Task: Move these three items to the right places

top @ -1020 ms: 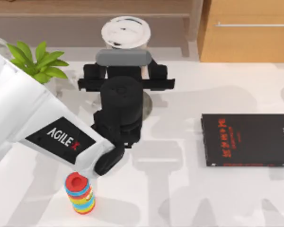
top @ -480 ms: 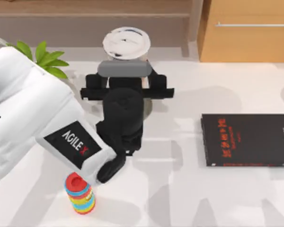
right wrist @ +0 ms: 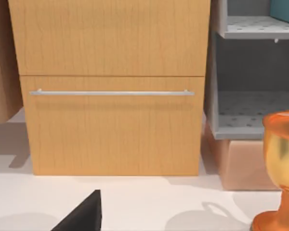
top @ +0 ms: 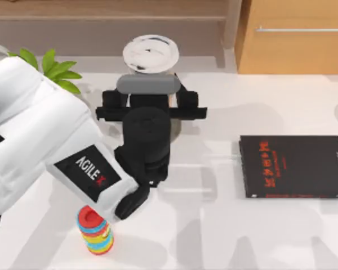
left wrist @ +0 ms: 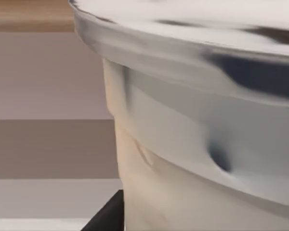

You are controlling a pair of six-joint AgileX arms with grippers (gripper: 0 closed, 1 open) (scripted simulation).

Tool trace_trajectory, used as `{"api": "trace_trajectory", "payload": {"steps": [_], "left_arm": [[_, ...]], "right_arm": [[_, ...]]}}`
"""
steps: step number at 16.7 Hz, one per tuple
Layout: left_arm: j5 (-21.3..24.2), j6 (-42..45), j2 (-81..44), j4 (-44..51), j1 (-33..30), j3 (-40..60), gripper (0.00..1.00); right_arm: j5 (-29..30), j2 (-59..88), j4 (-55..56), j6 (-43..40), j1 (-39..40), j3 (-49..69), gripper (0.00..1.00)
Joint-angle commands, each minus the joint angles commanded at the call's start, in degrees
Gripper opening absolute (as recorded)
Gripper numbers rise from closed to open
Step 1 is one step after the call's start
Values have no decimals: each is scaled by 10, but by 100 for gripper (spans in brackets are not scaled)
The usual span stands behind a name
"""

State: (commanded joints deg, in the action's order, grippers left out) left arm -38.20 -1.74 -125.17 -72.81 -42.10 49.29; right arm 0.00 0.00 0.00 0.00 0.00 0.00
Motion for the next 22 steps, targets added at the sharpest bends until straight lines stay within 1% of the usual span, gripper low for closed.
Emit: {"api": "trace_trajectory", "payload": {"steps": [10,11,19,22], "left_arm": [[0,0,0,0,0,0,98],[0,0,0,0,0,0,100],[0,0,0,0,1,0,100],[-5,4,13,-6,-7,1,100]], "right_arm": [[0,0,0,0,0,0,100],[0,0,0,0,0,0,100],[0,0,0,0,0,0,100],[0,0,0,0,0,0,100]]}}
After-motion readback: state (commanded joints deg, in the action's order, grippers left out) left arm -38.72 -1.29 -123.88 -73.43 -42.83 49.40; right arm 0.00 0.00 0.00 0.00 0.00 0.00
